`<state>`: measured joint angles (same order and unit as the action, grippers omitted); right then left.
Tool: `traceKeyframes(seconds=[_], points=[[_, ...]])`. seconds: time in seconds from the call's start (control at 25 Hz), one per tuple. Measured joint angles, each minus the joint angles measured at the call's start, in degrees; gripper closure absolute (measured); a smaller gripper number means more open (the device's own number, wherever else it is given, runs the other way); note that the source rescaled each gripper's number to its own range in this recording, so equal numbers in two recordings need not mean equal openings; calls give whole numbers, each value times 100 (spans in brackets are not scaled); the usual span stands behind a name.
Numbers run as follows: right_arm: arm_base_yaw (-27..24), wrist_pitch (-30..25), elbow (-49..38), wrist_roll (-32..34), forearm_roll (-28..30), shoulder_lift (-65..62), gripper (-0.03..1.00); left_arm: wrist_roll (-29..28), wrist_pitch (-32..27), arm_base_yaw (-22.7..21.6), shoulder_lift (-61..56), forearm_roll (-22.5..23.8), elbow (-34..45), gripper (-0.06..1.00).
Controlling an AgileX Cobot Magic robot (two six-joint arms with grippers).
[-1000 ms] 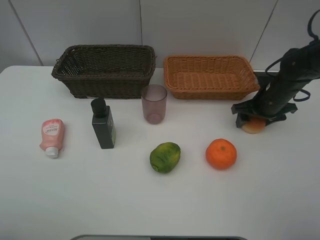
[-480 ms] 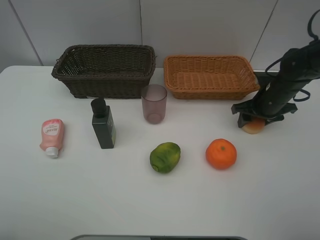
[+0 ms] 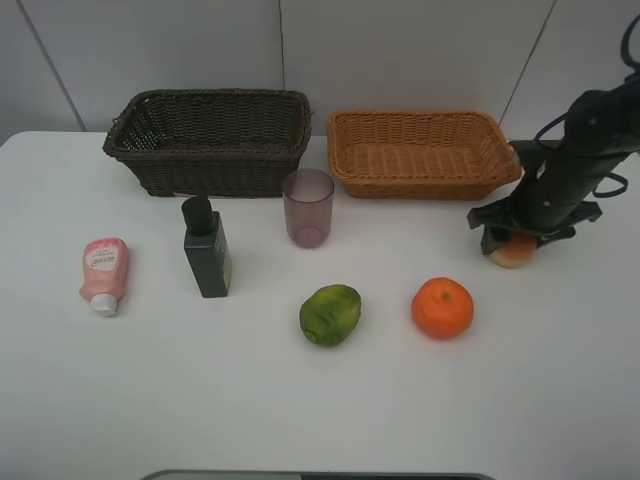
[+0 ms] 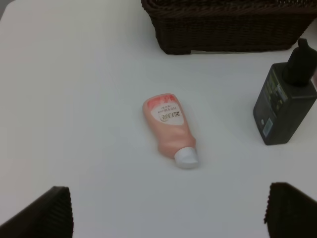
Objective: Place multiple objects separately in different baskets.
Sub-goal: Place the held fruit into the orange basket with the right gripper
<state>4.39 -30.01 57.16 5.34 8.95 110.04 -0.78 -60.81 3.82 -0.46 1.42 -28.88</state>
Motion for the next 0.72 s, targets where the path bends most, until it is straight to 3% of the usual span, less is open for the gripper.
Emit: traceKeyframes(seconds=[0.32,0.52,0.72], points=[[176,-786,109,0,-89,-814,96,0,0,0,0,0,0,-6],[409,-1699,721,0,-196,-877,96,0,0,0,0,0,0,-6],[650,-2155,1399,0,-250,-870,96,0,0,0,0,0,0,-6]])
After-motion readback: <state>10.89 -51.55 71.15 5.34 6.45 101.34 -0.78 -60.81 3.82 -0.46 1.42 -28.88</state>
